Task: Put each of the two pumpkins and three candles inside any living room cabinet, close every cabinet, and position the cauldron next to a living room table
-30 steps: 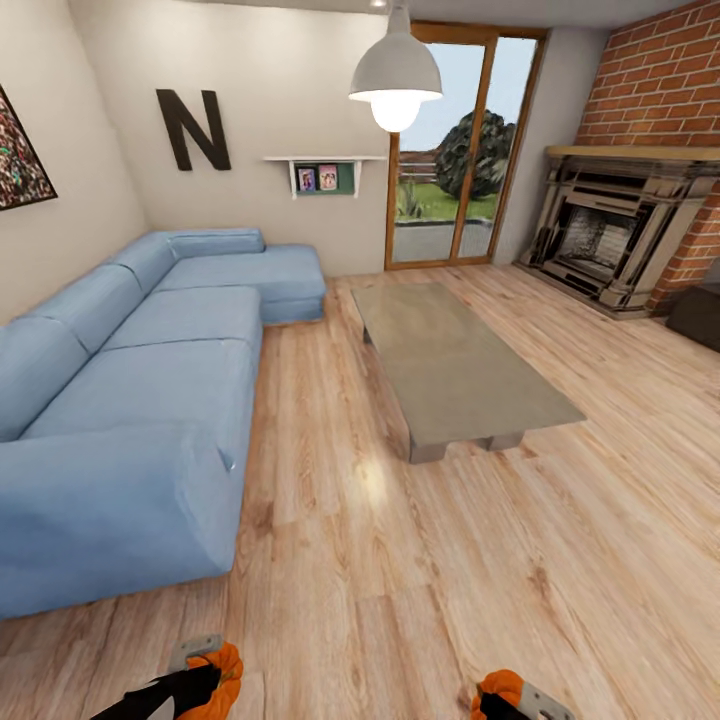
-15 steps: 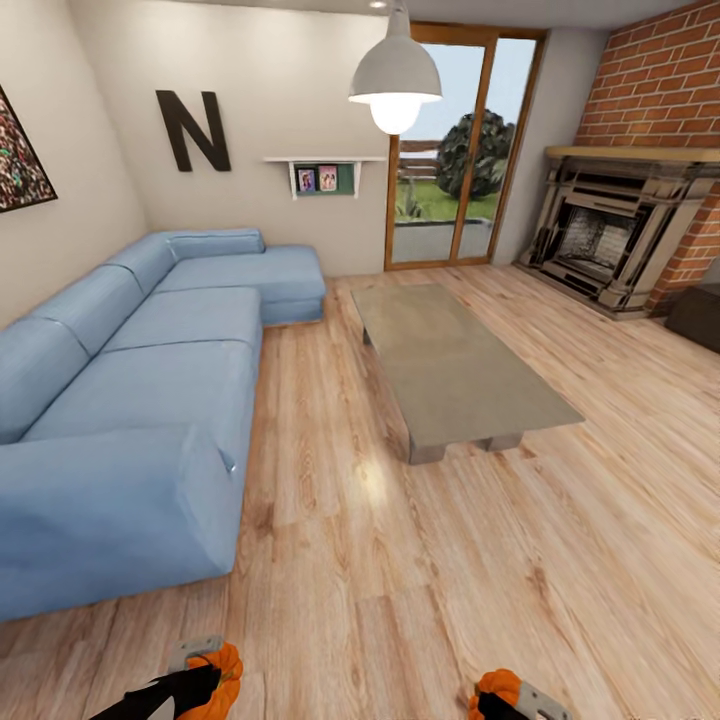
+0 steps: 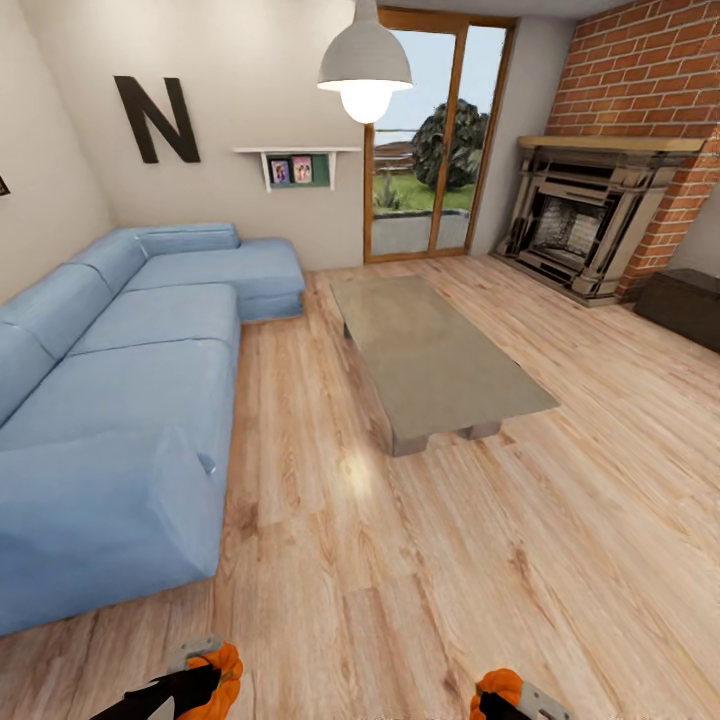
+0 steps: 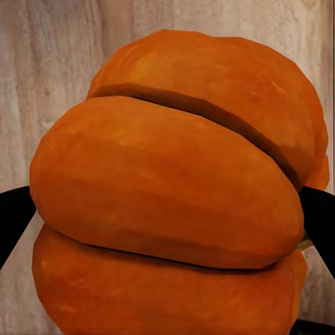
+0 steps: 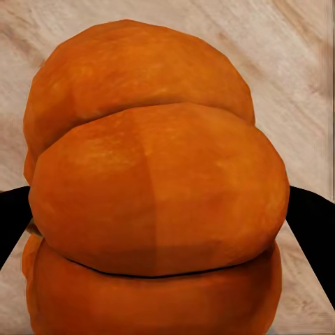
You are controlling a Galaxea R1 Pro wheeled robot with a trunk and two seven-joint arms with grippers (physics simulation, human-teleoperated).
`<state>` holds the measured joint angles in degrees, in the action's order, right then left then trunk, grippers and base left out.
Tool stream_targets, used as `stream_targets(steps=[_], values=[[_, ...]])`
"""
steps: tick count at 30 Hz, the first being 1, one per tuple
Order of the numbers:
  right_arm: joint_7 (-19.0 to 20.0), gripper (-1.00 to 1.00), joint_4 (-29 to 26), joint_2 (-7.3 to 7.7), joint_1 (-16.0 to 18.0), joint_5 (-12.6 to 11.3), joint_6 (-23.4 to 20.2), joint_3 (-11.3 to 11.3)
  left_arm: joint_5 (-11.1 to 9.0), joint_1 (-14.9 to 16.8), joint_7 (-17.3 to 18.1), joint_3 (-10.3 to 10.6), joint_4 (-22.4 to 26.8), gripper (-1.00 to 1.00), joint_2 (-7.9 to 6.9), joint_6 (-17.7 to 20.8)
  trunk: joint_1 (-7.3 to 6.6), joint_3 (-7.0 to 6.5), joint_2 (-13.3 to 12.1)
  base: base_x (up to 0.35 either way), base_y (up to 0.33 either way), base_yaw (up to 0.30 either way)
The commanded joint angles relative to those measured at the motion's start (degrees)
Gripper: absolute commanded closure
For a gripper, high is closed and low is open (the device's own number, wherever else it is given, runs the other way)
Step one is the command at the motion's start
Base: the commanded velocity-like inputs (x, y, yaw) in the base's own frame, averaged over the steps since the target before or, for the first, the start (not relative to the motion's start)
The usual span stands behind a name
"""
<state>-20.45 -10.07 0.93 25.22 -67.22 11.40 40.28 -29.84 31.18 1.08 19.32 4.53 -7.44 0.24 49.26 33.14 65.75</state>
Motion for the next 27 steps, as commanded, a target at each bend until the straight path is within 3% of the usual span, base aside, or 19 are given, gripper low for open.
stream_targets(steps=[1,9,16,20,23,25,27], values=[[-0.38,1.00,-0.12,0.04,0.02,-0.54,0.19,0.52,-0.55,0.02,0.06,0.45,0.04,1.00,-0.03,0.03,0.00,0.12,0.03,0.000,0.000,-0.206],[-0.46,1.00,-0.12,0.04,0.01,-0.54,0.28,0.50,-0.54,0.02,0.06,0.45,0.04,1.00,-0.03,0.03,0.00,0.61,0.03,0.000,0.000,-0.220],[-0.33,1.00,-0.29,0.04,0.03,-0.43,0.29,0.50,-0.39,0.02,0.10,0.47,0.07,1.00,-0.03,0.08,-1.54,-0.23,-2.78,0.000,0.000,-0.223],[2.03,1.00,-0.76,0.06,0.03,-0.31,-1.77,0.73,-0.24,0.10,-0.20,0.90,0.93,1.00,0.36,1.03,-2.42,-0.74,-4.38,0.000,0.000,-0.117],[2.79,1.00,-1.57,0.95,0.12,-0.07,-9.77,0.61,-0.09,0.31,-0.34,2.36,4.09,1.00,2.99,5.81,-3.08,-1.26,-5.58,0.000,0.000,-0.017],[2.93,1.00,-4.13,3.08,0.18,0.01,-14.91,0.46,0.05,0.52,-0.90,2.93,8.11,1.00,3.80,11.87,-3.52,-1.61,-6.39,0.000,0.000,-0.005],[2.88,1.00,-8.86,5.33,0.19,0.10,-17.98,0.37,1.30,0.66,-4.24,3.17,16.13,1.00,3.98,19.87,-3.95,-1.97,-7.19,0.000,0.000,-0.002]])
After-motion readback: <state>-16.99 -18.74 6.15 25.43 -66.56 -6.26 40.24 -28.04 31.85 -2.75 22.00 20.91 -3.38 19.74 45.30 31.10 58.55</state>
